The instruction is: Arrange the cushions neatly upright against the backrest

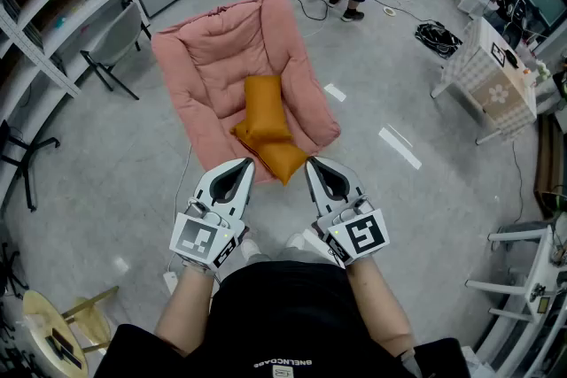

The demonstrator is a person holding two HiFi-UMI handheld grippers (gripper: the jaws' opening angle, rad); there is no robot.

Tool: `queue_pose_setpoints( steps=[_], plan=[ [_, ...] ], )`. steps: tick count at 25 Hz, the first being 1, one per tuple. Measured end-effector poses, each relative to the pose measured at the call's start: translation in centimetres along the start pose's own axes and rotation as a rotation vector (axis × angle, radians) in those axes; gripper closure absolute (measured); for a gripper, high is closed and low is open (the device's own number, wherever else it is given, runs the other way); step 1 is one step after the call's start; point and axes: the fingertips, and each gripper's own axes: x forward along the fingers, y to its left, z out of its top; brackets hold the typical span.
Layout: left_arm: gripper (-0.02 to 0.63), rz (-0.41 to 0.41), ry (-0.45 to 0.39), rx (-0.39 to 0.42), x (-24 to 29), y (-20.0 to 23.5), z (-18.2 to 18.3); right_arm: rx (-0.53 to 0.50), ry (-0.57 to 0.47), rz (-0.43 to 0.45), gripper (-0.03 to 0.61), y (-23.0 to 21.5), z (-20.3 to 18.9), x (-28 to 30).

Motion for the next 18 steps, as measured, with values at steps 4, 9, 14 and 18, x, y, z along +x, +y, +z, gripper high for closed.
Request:
queue_pose_setpoints(
  steps=[4,9,14,18],
  plan=[
    [0.602,-0.002,0.007,0.000,0.8,-0.9,-0.2,0.031,0.002,-0.001,0.570,-1.1,0.0,-0.7],
    [0.601,0.027,0.041,0.028,2.2,-1.4,-0.8,0.052,-0.007,-0.007,0.569,-3.0,-0.2,-1.0],
    [0.601,0.066,0.087,0.076,3.9,-2.3,-1.6,0.029,-0.004,0.017,0.568,-4.6,-0.8,-1.4],
    [0.601,0.094,0.133,0.130,5.5,-3.1,-2.3,0.031,-0.008,0.031,0.568,-6.5,-1.1,-1.8]
  ],
)
